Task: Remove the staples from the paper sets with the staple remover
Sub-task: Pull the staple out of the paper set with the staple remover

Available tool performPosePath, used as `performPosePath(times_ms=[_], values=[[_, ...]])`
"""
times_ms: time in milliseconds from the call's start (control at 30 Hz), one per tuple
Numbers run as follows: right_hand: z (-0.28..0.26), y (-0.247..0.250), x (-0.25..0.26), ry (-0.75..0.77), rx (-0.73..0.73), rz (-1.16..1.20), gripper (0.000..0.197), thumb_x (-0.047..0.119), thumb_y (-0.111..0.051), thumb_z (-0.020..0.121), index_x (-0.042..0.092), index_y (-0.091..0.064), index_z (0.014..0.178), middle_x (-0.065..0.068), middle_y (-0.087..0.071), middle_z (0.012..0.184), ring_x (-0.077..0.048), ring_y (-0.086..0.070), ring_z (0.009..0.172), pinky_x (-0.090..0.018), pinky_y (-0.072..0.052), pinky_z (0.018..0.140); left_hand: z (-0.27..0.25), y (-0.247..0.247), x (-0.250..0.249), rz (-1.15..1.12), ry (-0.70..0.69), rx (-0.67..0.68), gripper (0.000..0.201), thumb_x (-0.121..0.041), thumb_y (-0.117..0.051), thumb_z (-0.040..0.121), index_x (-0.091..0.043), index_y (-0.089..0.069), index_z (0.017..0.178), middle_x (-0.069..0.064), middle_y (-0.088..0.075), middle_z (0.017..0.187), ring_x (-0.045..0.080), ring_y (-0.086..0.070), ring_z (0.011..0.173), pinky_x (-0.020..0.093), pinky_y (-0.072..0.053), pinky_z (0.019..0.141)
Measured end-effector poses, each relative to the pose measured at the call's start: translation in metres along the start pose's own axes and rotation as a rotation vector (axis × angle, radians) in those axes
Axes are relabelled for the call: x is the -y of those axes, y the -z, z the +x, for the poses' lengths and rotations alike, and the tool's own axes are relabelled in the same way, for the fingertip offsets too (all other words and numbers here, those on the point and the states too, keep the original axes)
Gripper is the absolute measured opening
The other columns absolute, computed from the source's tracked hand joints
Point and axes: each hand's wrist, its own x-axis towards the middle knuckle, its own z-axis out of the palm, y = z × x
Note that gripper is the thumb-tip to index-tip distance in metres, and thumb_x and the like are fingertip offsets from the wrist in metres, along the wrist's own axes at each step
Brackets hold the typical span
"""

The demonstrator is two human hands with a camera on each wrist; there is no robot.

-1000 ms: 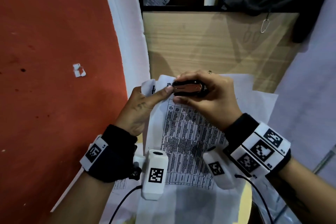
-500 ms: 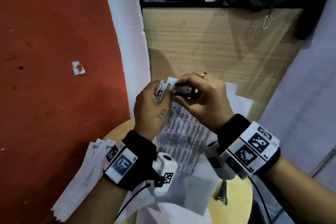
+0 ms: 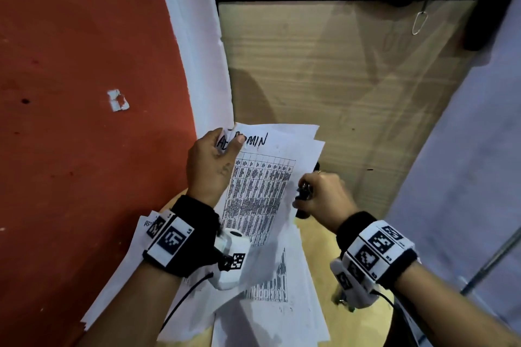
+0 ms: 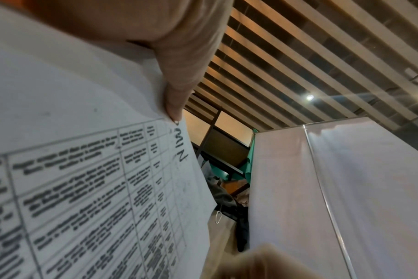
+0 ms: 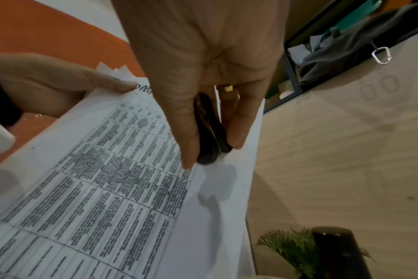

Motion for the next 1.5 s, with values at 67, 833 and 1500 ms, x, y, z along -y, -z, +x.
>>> performPosePath(times_ms=[67, 833, 1500], values=[[0.001, -0.003, -0.003, -0.023, 0.056, -0.017, 0.028, 0.027, -0.077, 0.069, 0.009, -0.063, 0.085, -0.008, -0.062, 0.09, -0.029, -0.058, 0.088, -0.032, -0.044, 0.068, 0.002, 0.0, 0.005, -0.027, 0.043, -0.004, 0.036, -0.053, -0.062, 0.072, -0.019, -0.056, 0.065, -0.012, -0.045, 0.059, 0.013, -0.038, 0.065, 0.029, -0.03, 0.066], [0.025, 0.075, 0.043, 0.234, 0.047, 0.295, 0.042, 0.029, -0.09, 0.05, 0.016, -0.072, 0.086, -0.006, -0.063, 0.091, -0.019, -0.06, 0.082, -0.032, -0.049, 0.077, 0.009, 0.02, -0.024, 0.281, -0.217, 0.034, 0.062, -0.032, -0.084, 0.062, -0.035, -0.055, 0.117, -0.008, -0.063, 0.099, 0.019, -0.057, 0.099, 0.032, -0.047, 0.083], [-0.001, 0.103, 0.059, 0.291, 0.06, 0.33, 0.044, 0.03, -0.089, 0.051, 0.013, -0.073, 0.089, -0.007, -0.063, 0.09, -0.02, -0.061, 0.082, -0.041, -0.047, 0.079, 0.012, 0.011, -0.06, 0.471, -0.271, 0.393, 0.041, -0.061, -0.059, 0.068, -0.022, -0.071, 0.074, -0.005, -0.062, 0.068, 0.016, -0.057, 0.067, 0.038, -0.044, 0.063]])
